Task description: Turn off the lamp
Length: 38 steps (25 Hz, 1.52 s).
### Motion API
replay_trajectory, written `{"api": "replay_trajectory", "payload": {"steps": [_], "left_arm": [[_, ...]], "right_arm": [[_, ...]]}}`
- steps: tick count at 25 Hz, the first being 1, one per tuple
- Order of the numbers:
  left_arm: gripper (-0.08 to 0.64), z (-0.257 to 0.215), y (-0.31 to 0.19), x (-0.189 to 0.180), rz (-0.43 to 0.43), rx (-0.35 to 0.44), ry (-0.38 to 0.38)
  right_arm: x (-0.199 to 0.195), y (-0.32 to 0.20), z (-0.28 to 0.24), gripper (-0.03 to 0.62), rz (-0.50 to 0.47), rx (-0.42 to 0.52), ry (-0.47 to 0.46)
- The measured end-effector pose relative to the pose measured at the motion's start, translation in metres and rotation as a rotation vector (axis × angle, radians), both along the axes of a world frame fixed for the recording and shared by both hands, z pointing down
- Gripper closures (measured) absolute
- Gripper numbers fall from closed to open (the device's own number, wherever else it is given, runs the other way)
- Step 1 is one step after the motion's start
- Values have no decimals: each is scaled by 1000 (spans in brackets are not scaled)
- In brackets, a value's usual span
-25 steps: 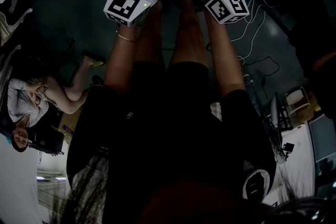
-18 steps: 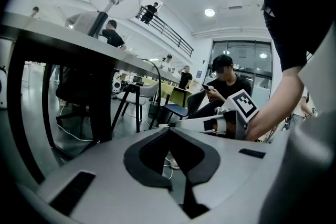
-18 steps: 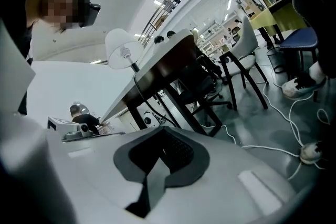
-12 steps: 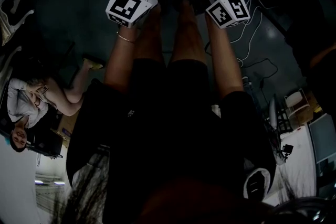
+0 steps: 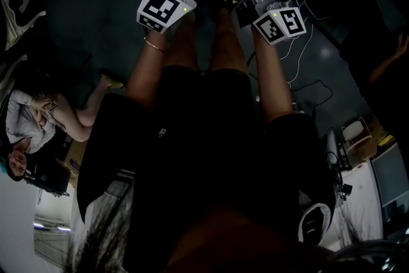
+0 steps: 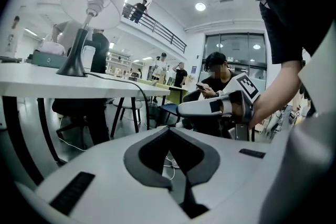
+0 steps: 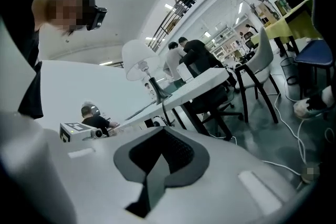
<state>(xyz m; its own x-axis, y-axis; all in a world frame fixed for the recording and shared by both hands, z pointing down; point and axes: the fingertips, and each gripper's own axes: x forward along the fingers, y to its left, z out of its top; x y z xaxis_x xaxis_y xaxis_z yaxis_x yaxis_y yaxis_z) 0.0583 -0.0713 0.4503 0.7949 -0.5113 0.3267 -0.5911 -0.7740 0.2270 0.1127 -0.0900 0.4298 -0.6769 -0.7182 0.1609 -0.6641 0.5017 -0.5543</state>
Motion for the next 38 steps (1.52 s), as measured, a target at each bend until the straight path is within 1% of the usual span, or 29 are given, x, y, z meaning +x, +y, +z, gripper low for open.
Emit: {"api": "replay_trajectory", "payload": {"steps": [6,12,19,27,38], "left_arm": [[554,-24,-3,-4,-19,2,9],[554,-51,-4,-6,-39,10,46],[554,-81,-7,0,-25,32,63],[554,-115,-3,12,-2,79,75],[554,-148,-1,35,36,114,100]], "right_arm": [[5,-2,-27,591,-16,46,1],[4,2,-57,592,-36,76,-14],[2,10,-85,592,-48,83,-52],[5,13,-127,592,-78,150,-71],[18,22,-154,592,-98,186,-93]]}}
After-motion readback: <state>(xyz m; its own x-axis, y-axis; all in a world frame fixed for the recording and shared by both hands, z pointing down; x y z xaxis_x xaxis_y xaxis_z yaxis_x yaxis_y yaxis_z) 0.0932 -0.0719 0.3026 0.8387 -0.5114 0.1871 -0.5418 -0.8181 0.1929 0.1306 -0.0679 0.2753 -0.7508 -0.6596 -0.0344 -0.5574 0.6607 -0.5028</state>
